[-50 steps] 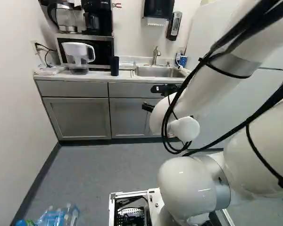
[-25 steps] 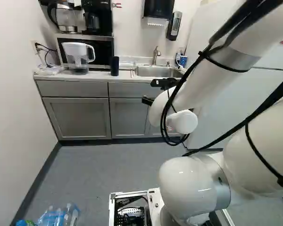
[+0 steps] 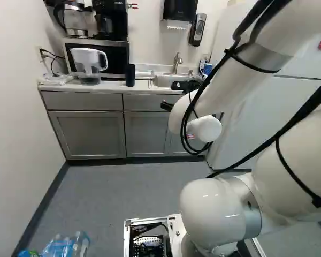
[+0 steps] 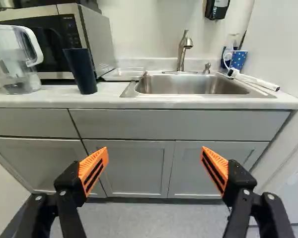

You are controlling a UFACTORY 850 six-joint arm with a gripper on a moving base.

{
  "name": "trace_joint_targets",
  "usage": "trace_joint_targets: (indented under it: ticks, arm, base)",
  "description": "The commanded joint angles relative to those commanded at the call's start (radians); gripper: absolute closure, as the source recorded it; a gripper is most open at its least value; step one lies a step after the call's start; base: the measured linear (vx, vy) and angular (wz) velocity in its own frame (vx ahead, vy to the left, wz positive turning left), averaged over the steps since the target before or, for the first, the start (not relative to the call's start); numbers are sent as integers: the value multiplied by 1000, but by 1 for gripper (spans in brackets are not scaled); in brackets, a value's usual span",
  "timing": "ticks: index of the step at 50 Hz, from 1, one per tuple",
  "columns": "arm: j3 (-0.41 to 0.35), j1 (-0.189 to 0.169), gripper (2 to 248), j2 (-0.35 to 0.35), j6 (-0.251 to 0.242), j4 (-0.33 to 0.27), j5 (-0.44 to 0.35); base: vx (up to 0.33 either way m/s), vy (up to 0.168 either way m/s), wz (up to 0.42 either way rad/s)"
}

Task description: Rinse the cup and place it in the tray

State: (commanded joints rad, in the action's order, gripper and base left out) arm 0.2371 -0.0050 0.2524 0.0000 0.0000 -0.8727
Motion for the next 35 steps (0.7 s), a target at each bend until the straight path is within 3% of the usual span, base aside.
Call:
trace_joint_targets:
  ticks: [35]
  arm:
    - [103,-26,3,-23,0,0,27]
  base:
    - [0,0,0]
